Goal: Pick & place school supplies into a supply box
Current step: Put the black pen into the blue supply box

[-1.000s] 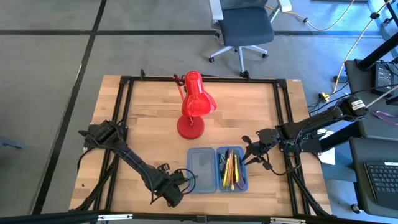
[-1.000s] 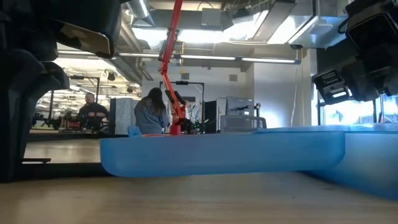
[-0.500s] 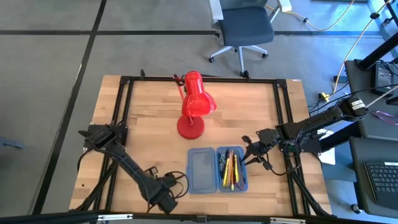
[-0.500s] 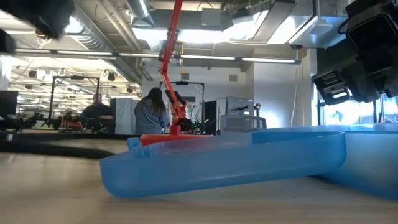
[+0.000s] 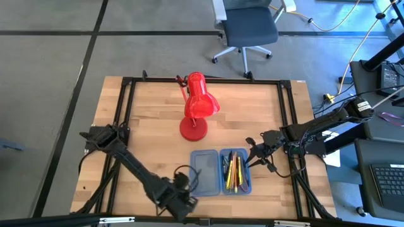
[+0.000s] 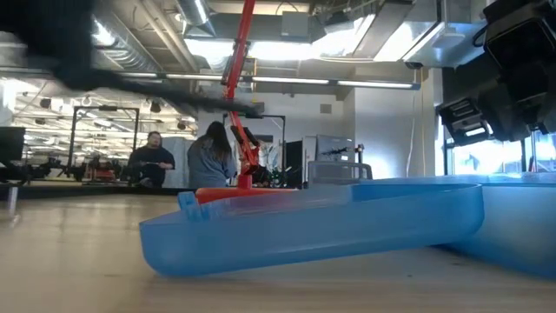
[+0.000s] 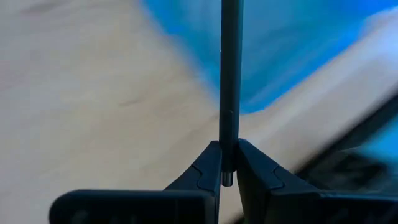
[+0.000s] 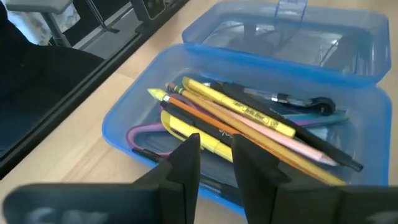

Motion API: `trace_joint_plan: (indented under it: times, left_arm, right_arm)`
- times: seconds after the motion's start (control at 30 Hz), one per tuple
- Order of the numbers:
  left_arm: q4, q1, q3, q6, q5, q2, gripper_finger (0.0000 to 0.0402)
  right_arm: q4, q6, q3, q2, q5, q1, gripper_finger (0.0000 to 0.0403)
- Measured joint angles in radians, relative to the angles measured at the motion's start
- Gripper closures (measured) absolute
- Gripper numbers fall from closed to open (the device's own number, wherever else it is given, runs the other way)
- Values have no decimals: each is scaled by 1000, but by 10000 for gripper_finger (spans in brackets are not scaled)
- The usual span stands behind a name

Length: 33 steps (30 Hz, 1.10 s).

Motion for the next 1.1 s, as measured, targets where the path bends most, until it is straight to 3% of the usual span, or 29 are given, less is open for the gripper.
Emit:
trace_joint_plan:
  times: [0.3, 0.43, 0.63, 1.1]
  left_arm:
    - [545, 148, 2, 199, -172, 55, 386]
    - [728, 216, 2, 224, -160, 113, 387]
    - [788, 260, 1, 135, -29, 190, 388]
    - [730, 287, 1, 81, -26, 206, 375]
  right_arm:
    - [-9, -51, 1, -22, 0, 0, 306]
    - [-58, -49, 1, -22, 0, 0, 306]
    - [-181, -51, 1, -22, 0, 0, 306]
    - [-205, -55, 1, -22, 0, 0, 306]
